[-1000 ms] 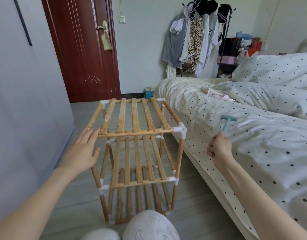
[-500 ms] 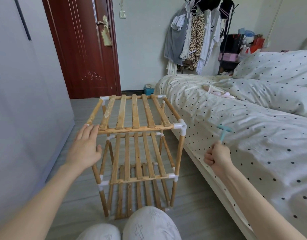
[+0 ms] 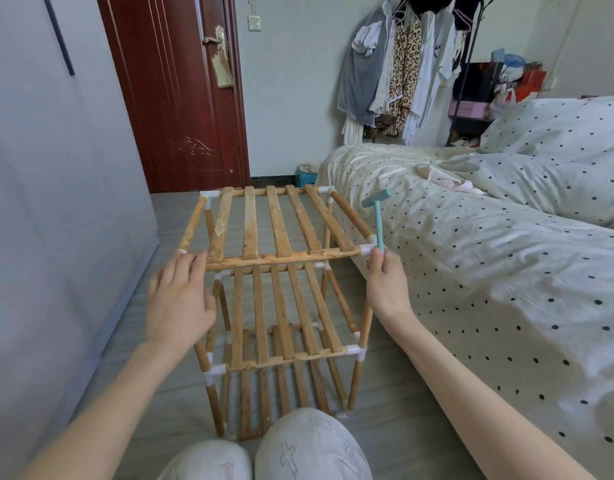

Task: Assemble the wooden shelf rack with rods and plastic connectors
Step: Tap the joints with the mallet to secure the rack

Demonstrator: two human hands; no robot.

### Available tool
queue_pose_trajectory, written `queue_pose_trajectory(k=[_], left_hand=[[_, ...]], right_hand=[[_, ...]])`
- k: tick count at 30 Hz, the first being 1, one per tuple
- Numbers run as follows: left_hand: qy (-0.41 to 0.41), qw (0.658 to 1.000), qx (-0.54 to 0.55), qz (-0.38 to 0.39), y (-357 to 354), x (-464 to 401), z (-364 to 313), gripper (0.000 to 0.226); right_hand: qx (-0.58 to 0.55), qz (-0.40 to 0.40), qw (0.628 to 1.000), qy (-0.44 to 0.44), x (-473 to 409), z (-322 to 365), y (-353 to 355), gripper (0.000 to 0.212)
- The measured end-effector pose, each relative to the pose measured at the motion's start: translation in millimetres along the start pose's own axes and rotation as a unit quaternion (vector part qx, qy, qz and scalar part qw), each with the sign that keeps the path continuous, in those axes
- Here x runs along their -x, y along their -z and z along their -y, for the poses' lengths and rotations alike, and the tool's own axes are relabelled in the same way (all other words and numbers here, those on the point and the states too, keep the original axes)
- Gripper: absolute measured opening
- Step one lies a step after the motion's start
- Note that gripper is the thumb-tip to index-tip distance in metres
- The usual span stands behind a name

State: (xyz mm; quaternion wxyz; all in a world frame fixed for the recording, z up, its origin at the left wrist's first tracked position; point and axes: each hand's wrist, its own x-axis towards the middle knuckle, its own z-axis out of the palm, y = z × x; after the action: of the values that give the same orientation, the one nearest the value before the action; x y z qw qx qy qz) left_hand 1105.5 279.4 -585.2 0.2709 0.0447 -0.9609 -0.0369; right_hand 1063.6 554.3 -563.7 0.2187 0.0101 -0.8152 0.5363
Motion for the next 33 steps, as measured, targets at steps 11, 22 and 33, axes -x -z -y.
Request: queue_pose_trajectory(k=[11, 22, 33], left_hand=[[-0.142, 0.982, 0.109, -0.062, 22, 7, -27, 0.049], [-0.134, 0.978, 0.089, 0.134, 0, -26, 39, 0.066], [-0.13, 0.977, -0.025, 0.166, -27, -63, -33, 0.09]], right_hand=[[0.016, 0.085, 0.992, -0.089, -76, 8, -36, 0.042], [-0.054, 0.074, 0.995, -0.032, -35, 19, -83, 0.047], [-0.054, 0.114, 0.988, -0.083, -101, 38, -59, 0.041]])
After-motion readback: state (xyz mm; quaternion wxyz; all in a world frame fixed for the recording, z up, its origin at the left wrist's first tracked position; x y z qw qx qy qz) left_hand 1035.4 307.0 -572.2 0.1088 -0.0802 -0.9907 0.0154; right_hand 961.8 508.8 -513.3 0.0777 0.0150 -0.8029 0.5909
